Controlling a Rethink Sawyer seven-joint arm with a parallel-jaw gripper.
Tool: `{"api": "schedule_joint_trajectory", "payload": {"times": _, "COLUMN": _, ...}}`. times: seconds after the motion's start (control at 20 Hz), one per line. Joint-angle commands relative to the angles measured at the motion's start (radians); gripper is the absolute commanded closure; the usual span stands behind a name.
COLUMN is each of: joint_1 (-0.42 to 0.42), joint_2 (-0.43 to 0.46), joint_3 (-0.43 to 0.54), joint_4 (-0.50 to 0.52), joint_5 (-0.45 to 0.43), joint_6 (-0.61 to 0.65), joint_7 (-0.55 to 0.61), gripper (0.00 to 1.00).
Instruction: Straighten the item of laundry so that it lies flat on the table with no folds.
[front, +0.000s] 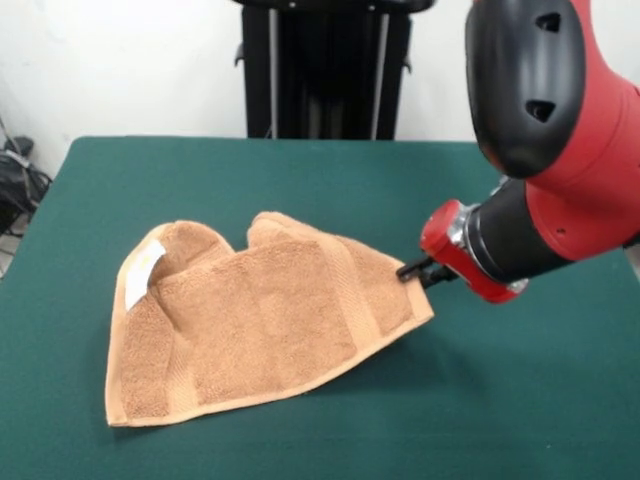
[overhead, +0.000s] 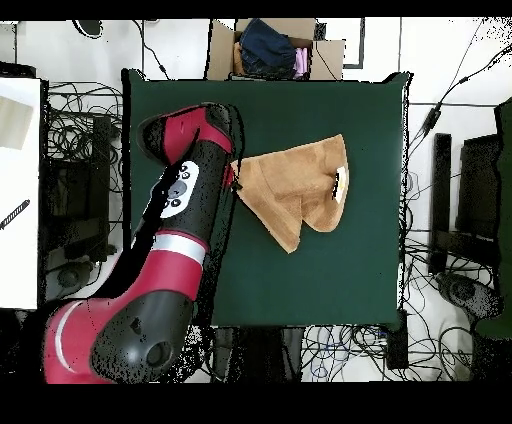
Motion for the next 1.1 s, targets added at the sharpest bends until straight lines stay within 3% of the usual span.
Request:
{"api": "schedule_joint_trajectory", "payload": {"times": 0.05, "joint_1": 0.008, "joint_2": 0.077, "joint_3": 0.008, "joint_4": -0.095, "joint_5": 0.056, "joint_6": 0.107, "joint_7": 0.367, "gripper": 1.00}}
{"api": "schedule_joint_trajectory", "payload": {"times": 1.1, "joint_1": -0.020, "joint_2": 0.232, "joint_3": -0.028, "joint_4": -0.345, "joint_5": 0.054, "joint_6": 0.233, "joint_7": 0.462, "gripper": 1.00}}
